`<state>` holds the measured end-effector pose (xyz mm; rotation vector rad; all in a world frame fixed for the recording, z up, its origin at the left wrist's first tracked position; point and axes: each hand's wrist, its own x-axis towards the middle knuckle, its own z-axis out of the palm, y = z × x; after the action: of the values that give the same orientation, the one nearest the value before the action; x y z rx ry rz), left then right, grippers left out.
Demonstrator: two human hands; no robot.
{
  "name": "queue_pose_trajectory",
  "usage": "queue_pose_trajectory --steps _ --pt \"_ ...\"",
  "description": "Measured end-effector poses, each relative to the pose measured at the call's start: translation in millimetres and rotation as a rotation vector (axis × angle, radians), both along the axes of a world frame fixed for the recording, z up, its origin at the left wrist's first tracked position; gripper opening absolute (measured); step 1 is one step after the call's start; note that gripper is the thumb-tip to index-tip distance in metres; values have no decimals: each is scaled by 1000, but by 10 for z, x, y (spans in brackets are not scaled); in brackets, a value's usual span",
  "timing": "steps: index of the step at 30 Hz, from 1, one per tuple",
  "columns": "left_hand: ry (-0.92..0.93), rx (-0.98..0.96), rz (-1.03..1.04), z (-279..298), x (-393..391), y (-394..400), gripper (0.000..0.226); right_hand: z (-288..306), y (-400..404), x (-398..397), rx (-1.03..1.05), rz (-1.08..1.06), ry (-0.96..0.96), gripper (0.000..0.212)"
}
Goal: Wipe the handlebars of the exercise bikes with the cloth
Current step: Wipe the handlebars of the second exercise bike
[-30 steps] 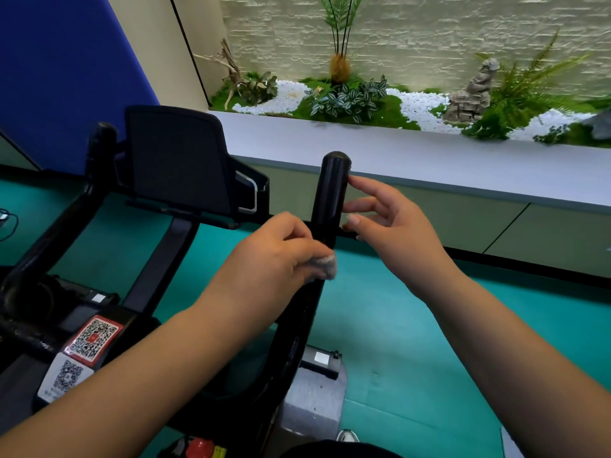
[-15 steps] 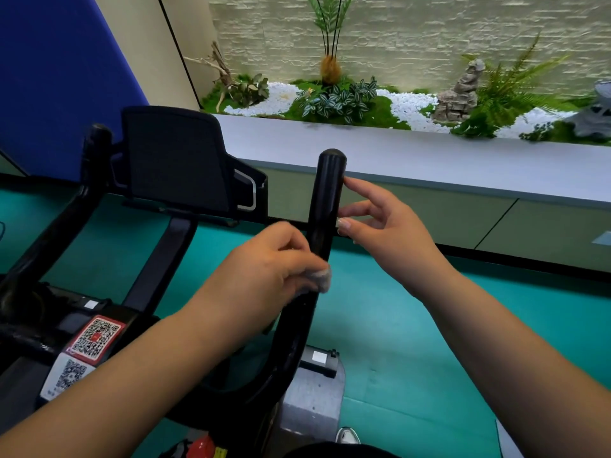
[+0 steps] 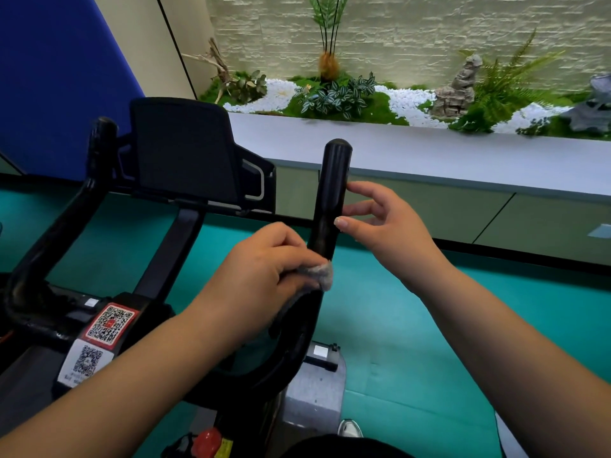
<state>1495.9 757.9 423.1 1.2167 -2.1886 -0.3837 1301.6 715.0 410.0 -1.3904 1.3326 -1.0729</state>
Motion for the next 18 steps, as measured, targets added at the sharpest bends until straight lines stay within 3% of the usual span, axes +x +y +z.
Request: queue_pose_trajectory --steps 6,8,13,18 --pt "193 83 191 58 -202 -175 23 12 45 18 6 -22 1 49" --pt "227 97 162 37 -190 -98 23 1 76 -12 7 -46 10 45" --pt "207 115 187 67 -40 -16 23 6 231 -6 -60 -162 -59 14" --pt "428 126 389 218 -241 -12 23 66 476 155 -74 -51 -147 11"
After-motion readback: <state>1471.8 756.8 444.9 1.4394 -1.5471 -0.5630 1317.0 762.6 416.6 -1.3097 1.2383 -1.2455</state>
